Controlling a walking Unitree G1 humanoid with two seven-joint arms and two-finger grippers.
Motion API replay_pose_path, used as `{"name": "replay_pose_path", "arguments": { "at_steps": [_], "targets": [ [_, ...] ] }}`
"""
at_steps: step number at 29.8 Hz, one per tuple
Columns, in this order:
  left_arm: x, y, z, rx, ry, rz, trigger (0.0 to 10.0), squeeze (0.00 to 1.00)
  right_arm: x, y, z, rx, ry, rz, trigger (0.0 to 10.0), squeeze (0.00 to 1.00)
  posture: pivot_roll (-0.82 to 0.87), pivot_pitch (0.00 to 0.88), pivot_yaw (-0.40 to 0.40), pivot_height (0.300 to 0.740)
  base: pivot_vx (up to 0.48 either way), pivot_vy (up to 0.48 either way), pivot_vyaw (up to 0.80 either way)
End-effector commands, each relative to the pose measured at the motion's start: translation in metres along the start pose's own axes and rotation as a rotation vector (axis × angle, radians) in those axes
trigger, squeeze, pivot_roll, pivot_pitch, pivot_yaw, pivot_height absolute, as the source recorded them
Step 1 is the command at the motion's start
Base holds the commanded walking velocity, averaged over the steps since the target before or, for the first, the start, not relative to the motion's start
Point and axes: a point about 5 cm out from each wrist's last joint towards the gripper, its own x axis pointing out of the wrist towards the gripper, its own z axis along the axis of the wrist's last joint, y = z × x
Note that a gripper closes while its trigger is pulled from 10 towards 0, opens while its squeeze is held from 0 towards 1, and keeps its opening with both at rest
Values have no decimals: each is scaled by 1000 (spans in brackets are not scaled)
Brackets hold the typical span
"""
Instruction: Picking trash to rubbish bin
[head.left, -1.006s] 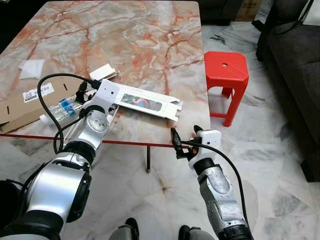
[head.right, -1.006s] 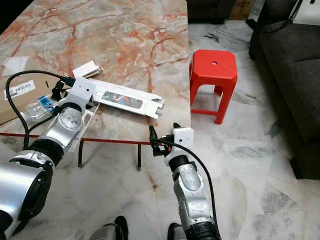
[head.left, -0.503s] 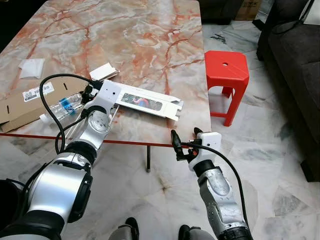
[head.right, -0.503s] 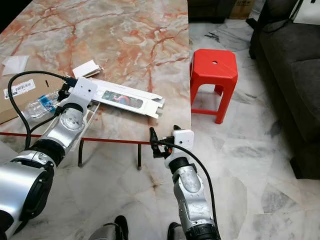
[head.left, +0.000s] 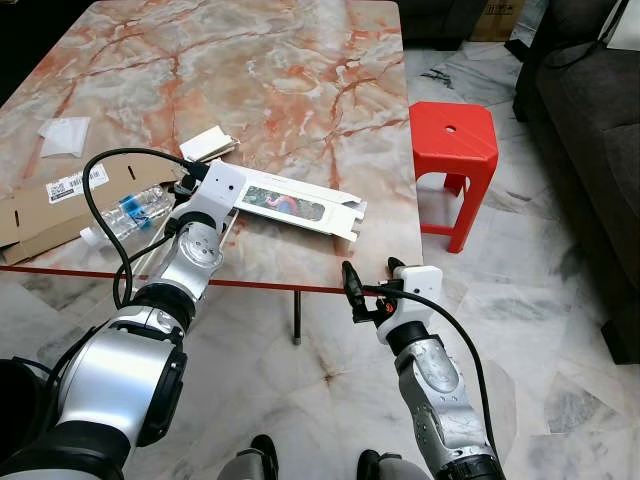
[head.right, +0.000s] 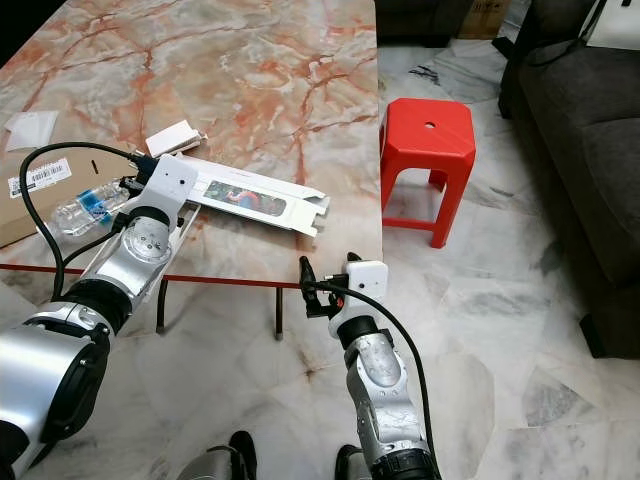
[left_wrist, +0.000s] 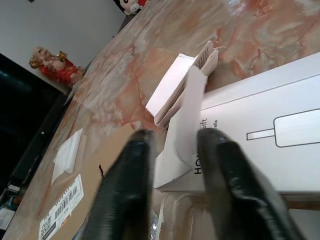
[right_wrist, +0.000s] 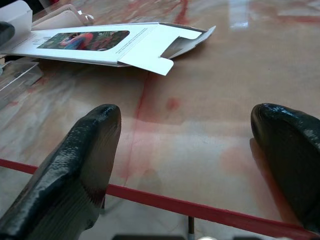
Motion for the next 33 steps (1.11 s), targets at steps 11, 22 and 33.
{"name": "replay_pose_path", "arguments": {
  "at_steps": [11, 22, 33],
  "targets": [
    [-2, -5, -2, -13, 2, -11, 0, 0, -1, 13, -5, 57, 5, 6, 10000, 0, -149, 213, 22, 740, 0, 0, 0],
    [-3, -8, 5, -52, -45, -19, 0, 0, 10, 11, -2, 52, -7, 4, 10000, 0, -135, 163, 33, 740, 0, 0, 0],
    [-1, -5, 44, -176, -260, -57, 10000, 0, 27, 8, 6, 44, -38, 4, 10000, 0, -109, 79, 50, 740, 0, 0, 0]
  ]
}}
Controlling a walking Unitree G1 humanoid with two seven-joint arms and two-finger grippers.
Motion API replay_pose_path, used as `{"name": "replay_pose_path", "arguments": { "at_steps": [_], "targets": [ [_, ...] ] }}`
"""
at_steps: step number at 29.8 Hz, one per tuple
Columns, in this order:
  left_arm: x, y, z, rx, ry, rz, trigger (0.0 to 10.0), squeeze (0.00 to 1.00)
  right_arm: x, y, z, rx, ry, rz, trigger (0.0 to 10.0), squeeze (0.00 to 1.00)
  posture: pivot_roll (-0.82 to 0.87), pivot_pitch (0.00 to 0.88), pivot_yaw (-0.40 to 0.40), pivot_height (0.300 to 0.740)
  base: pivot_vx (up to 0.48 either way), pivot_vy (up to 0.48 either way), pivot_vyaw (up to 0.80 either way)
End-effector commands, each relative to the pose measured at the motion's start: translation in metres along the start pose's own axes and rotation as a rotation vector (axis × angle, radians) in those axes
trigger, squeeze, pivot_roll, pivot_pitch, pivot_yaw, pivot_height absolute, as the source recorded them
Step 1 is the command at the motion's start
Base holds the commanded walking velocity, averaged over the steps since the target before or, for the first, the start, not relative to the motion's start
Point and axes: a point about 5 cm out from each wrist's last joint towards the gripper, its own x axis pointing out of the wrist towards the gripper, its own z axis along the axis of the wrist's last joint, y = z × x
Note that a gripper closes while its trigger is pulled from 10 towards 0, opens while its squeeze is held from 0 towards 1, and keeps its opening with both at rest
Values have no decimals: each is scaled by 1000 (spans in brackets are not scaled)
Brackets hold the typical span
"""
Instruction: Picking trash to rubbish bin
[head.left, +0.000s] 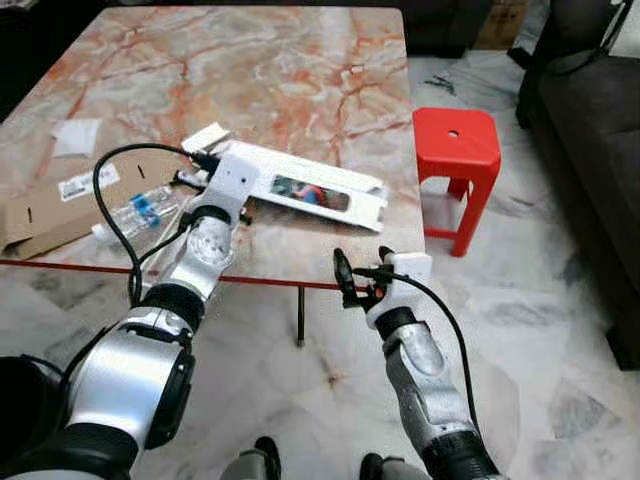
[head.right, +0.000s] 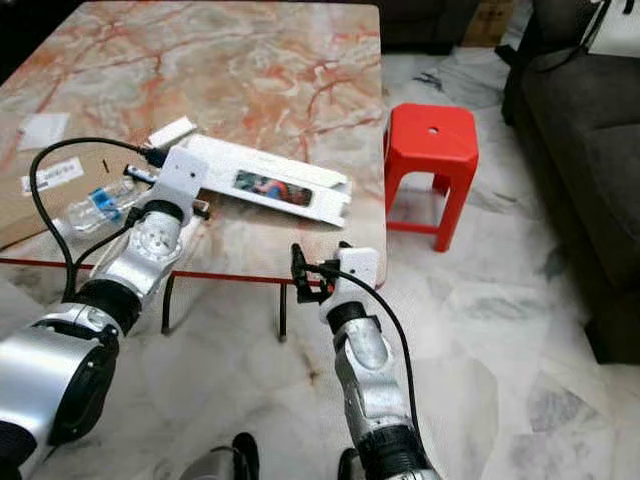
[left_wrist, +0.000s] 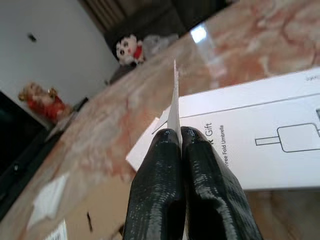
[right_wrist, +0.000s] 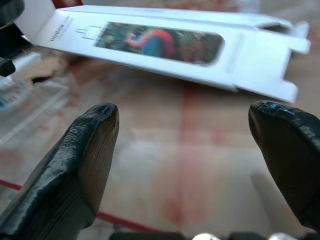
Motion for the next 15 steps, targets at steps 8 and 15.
{"name": "replay_pose_path", "arguments": {
  "at_steps": [8, 15],
  "targets": [
    [7, 12, 34, -168, -182, 44, 10000, 0, 12, -6, 7, -1, -35, -30, 10000, 0, -108, 26, 64, 740, 0, 0, 0],
    [1, 14, 34, -253, -240, 46, 10000, 0, 24, -18, 30, -27, -116, -58, 10000, 0, -105, 0, 68, 740, 0, 0, 0]
  ]
}}
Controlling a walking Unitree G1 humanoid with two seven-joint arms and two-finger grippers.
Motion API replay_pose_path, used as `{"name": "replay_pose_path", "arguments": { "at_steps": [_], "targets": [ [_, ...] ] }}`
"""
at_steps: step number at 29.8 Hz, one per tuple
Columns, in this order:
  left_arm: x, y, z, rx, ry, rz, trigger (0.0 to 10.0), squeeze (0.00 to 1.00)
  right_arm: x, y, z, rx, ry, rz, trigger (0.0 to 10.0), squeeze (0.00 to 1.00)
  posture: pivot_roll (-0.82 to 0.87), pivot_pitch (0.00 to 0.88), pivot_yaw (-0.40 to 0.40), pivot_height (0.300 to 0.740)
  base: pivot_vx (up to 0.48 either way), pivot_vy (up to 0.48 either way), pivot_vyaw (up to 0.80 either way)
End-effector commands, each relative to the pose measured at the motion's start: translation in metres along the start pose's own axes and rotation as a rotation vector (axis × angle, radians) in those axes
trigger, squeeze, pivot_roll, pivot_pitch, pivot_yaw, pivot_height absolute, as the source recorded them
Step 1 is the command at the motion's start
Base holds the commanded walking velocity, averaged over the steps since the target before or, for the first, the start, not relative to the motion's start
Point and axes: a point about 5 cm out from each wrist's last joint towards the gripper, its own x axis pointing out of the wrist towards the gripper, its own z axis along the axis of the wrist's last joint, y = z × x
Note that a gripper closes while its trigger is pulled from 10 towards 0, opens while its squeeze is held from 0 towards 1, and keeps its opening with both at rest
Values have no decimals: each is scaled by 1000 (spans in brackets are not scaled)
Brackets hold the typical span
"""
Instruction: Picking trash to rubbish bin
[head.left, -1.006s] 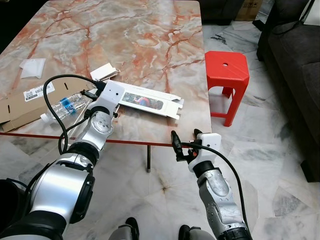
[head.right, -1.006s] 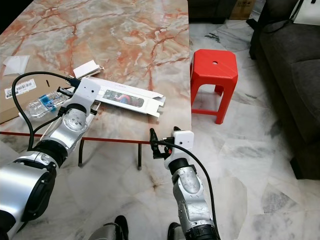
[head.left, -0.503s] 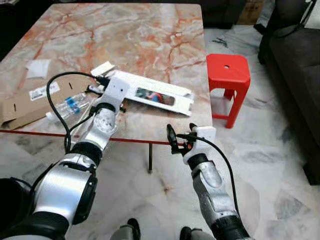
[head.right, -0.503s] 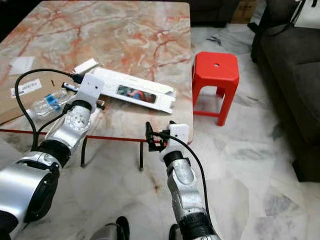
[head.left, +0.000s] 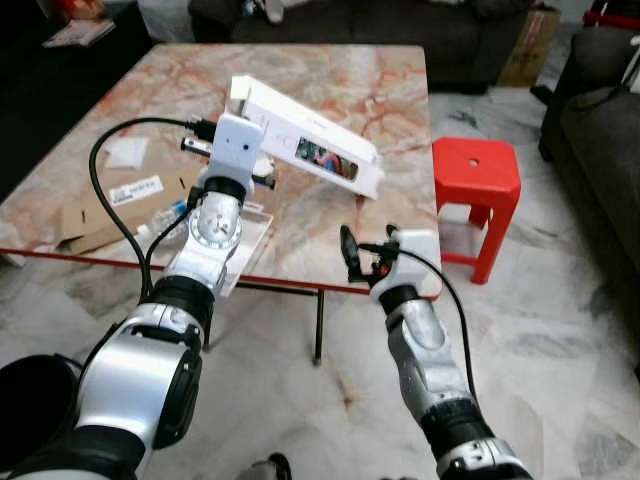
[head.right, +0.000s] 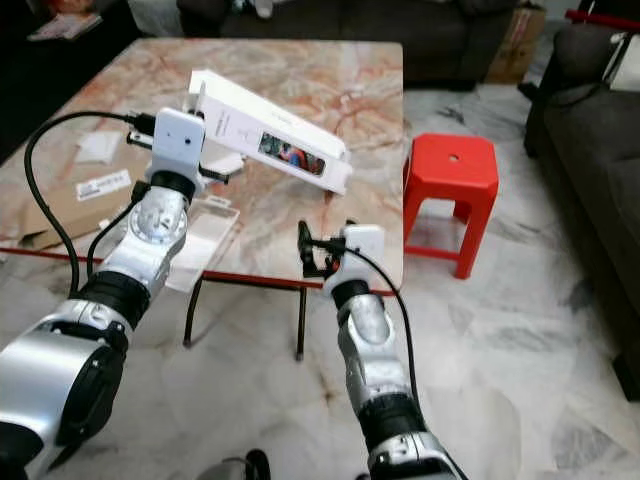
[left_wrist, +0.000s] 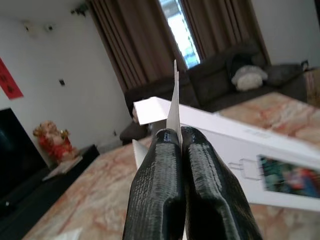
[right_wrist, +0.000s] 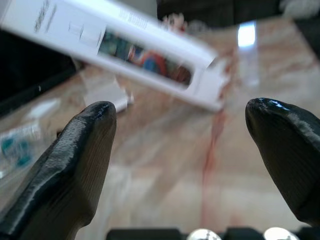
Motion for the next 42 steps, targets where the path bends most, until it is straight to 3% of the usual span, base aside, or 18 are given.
{"name": "replay_pose_path", "arguments": {
  "at_steps": [1, 13, 20, 26, 36, 42],
  "targets": [
    [-1, 6, 1, -40, -15, 27, 10000, 0, 4, -2, 4, 7, -17, -15, 10000, 0, -105, 0, 69, 740, 0, 0, 0],
    [-27, 3, -13, -81, -18, 11, 10000, 0, 13, -16, 21, -30, -78, -48, 10000, 0, -113, 0, 63, 740, 0, 0, 0],
    [-26, 10, -3, -105, -71, 25, 10000, 0, 16, -22, 32, -45, -118, -61, 10000, 0, -112, 0, 64, 740, 0, 0, 0],
    [-29, 7, 2, -150, -94, 29, 10000, 0, 20, -24, 37, -58, -132, -55, 10000, 0, -169, 0, 47, 740, 0, 0, 0],
    [-38, -2, -10, -164, -35, 11, 10000, 0, 20, -26, 44, -77, -162, -59, 10000, 0, -239, 0, 72, 740, 0, 0, 0],
    [-40, 1, -13, -162, -11, 24, 10000, 0, 21, -28, 48, -85, -167, -64, 10000, 0, -233, 0, 78, 740, 0, 0, 0]
  ]
}}
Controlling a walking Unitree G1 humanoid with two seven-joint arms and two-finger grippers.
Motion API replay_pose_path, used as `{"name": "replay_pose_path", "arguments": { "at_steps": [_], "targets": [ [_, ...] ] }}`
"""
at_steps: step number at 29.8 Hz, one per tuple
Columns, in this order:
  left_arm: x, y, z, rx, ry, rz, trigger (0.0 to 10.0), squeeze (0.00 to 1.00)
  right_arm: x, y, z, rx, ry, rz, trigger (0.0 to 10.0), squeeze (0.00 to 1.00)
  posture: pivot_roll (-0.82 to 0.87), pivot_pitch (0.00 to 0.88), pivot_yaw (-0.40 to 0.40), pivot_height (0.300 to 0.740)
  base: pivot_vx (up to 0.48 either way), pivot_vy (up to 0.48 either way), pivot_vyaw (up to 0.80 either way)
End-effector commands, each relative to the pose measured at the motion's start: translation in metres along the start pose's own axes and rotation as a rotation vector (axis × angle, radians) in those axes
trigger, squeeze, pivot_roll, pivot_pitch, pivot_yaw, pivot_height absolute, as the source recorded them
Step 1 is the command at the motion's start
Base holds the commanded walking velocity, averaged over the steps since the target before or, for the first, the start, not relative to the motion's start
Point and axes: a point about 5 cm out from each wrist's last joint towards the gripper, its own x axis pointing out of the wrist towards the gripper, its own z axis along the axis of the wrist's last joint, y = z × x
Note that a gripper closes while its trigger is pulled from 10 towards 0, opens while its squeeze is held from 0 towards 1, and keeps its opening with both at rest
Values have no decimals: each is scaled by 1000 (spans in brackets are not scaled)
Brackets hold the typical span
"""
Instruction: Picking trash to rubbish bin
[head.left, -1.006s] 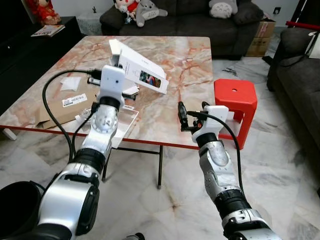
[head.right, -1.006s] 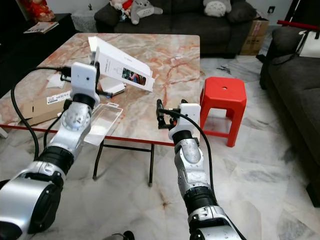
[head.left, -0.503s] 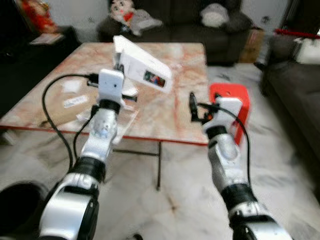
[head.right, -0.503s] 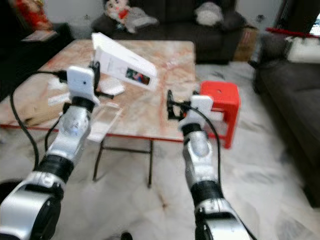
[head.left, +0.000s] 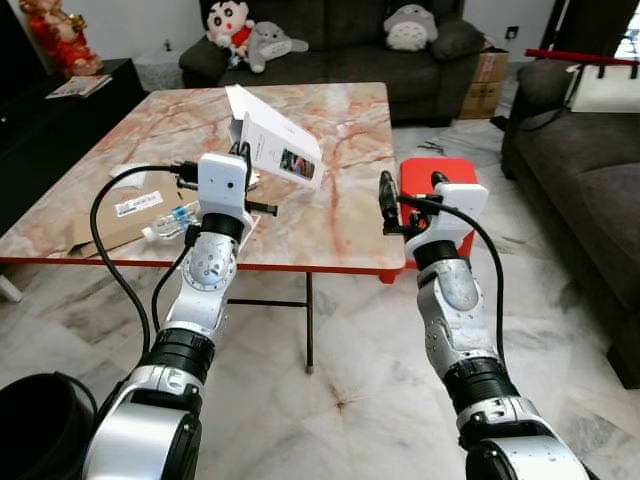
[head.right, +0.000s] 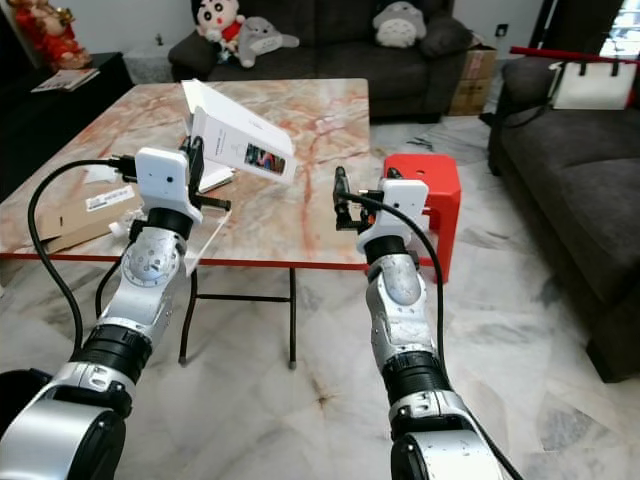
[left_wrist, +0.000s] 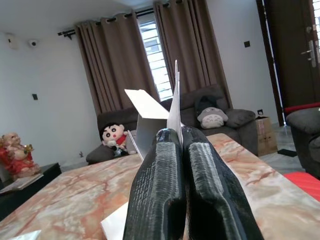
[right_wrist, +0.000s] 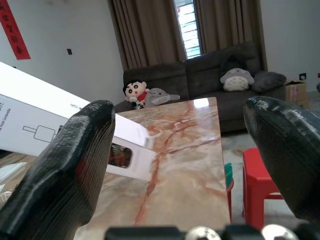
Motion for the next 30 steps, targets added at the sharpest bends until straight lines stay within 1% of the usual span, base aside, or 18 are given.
{"name": "replay_pose_path", "arguments": {
  "at_steps": [1, 9, 10, 12, 16, 20, 30],
  "targets": [
    [0, 6, 1, 3, -1, 18, 10000, 0, 4, 2, 7, 1, -24, 5, 10000, 0, -233, 0, 78, 740, 0, 0, 0],
    [-2, 8, 0, 29, 6, -1, 10000, 0, 5, 1, 10, 1, -37, -2, 10000, 0, -181, 0, 80, 740, 0, 0, 0],
    [-4, 12, 0, 34, 10, 19, 10000, 0, 4, 1, 9, 4, -34, -2, 10000, 0, -174, 0, 80, 740, 0, 0, 0],
    [-5, 15, -1, 34, 15, 36, 10000, 0, 3, 3, 8, 8, -31, 1, 10000, 0, -162, 0, 79, 740, 0, 0, 0],
    [-5, 17, -2, 31, 21, 50, 10000, 0, 4, 7, 7, 11, -26, 8, 10000, 0, -156, 0, 82, 740, 0, 0, 0],
    [-5, 17, -1, 30, 22, 55, 10000, 0, 4, 9, 5, 16, -21, 15, 10000, 0, -144, 0, 79, 740, 0, 0, 0],
    [-6, 15, -1, 30, 27, 48, 10000, 0, 1, 8, 1, 20, -8, 11, 10000, 0, -140, 0, 81, 740, 0, 0, 0]
  ]
}}
